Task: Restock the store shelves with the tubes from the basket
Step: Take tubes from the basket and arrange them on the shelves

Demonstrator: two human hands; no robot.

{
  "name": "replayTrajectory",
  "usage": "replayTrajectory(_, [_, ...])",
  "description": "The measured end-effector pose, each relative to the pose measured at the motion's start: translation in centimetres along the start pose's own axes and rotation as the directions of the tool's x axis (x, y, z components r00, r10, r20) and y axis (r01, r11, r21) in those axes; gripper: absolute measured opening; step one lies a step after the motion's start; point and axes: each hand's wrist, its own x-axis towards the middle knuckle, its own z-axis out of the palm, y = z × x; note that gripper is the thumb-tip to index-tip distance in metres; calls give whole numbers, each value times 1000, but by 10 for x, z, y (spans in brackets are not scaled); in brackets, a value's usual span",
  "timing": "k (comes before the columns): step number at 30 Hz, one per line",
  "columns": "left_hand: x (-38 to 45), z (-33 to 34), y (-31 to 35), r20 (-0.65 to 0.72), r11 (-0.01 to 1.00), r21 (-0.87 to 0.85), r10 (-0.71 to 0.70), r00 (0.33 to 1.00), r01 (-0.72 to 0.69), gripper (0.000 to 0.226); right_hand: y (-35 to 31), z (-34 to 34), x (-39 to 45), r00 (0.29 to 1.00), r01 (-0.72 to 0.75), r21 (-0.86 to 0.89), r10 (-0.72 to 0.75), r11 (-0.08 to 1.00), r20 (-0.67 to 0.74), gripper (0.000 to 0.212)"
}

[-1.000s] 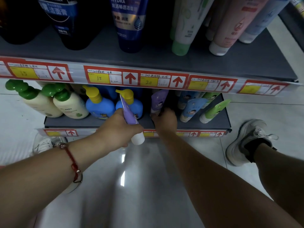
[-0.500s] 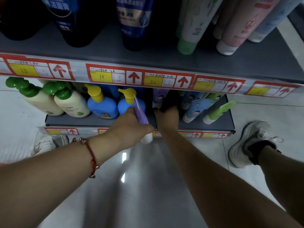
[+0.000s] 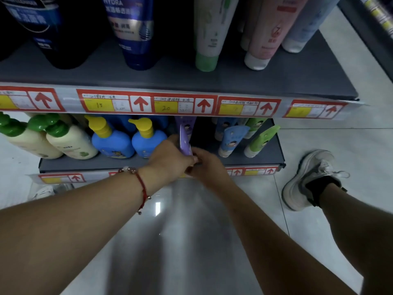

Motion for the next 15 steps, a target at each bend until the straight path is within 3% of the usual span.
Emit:
replayTrajectory(6, [11,16,-2,-90,996,80,-32,995,40,18,6,8,21,997,-26,-144,15,989,-77,33])
replayTrajectory(9, [15,18,-3,-130,996,80,-35,991,46,22,11,8,32,996,-26,-242,5,970,-86,32])
replayTrajectory(15, [23,17,-13,-164,1000,26,6,986,-2,24,12,15,39,985,-69,-346,8,936,-175,51])
